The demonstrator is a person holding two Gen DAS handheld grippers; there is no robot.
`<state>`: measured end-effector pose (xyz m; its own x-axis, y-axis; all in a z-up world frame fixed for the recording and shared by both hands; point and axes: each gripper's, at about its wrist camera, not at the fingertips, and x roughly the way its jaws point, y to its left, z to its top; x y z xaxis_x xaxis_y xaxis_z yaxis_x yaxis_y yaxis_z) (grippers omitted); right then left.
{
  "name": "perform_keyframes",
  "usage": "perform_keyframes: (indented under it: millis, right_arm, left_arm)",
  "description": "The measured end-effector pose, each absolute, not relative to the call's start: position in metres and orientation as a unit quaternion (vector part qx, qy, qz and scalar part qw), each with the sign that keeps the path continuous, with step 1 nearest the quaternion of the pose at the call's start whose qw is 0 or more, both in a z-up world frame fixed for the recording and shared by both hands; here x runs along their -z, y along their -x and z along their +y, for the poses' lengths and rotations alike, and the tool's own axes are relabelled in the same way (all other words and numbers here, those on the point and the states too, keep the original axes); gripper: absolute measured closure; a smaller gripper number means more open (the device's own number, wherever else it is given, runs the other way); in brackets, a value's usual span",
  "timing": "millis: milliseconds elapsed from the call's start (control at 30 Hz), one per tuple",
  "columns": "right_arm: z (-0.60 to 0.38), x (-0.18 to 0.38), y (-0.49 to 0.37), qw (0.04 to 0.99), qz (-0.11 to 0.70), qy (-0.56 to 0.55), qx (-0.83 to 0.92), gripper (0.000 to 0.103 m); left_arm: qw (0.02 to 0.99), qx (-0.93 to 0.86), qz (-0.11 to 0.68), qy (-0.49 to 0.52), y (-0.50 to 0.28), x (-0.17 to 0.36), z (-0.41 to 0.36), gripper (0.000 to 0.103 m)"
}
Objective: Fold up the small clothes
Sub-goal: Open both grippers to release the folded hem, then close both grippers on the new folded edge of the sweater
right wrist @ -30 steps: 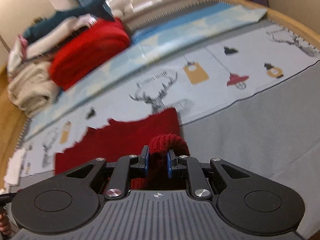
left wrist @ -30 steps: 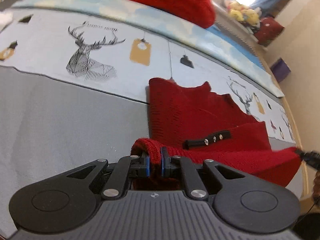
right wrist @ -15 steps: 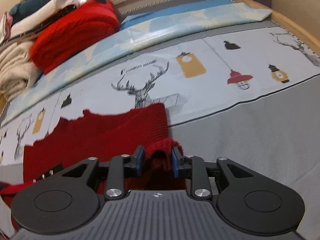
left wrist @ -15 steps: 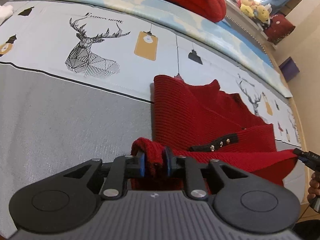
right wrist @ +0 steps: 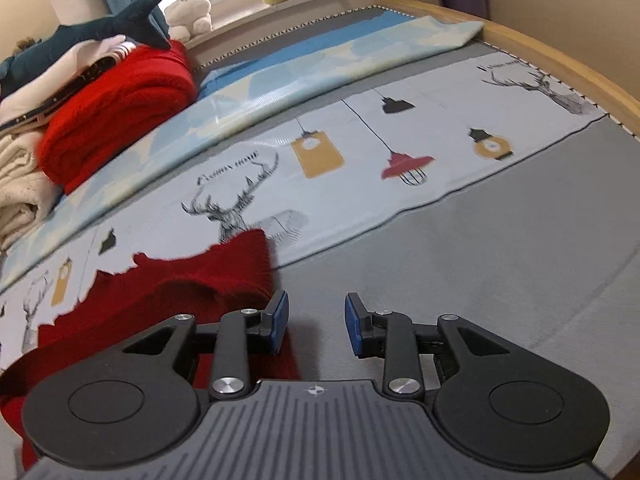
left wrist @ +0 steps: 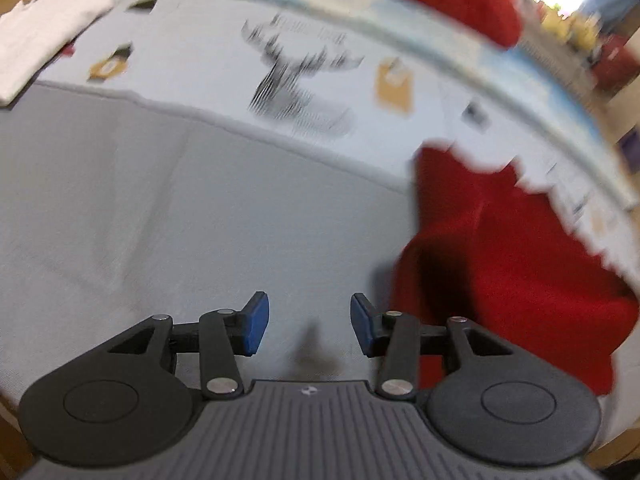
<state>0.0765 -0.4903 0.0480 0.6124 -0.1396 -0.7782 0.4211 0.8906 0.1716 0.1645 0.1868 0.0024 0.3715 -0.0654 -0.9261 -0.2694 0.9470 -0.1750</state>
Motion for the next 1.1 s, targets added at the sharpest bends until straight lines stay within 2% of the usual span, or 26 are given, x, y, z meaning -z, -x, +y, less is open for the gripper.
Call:
perform_keyframes:
  millis: [333,567,833,1000,1100]
  right_arm:
    - [-0.47,-0.024,-0.085,0.874,0.452,-0.143,0.108,0.063]
    - [-0.458,0.004,-0.093,0.862,0.486,-0.117,0.083,0.062]
    - [-0.458,0.01,-0.109,0.873,0.466,-0.123,0.079,0.061]
    - [-0.449,0.012,-0.128,0.885,0.446,-0.117,0.07,0.058]
    - [-0.447,0.017,-0.14,0.885,0.443,-0.118,0.077,0.055]
  left_arm:
    - [0.816,-0.013,0.561,0.134,-0.173,0.0,0.162,0.052]
    - [0.822,0.015,0.554,0.127,-0.185,0.014,0.14,0.052]
    - [0.827,0.028,0.538,0.161,-0.209,0.025,0.13,0.051]
    - [0.832,0.025,0.523,0.181,-0.226,0.026,0.127,0.044]
    - [0.832,0.026,0.524,0.182,-0.234,0.03,0.125,0.036]
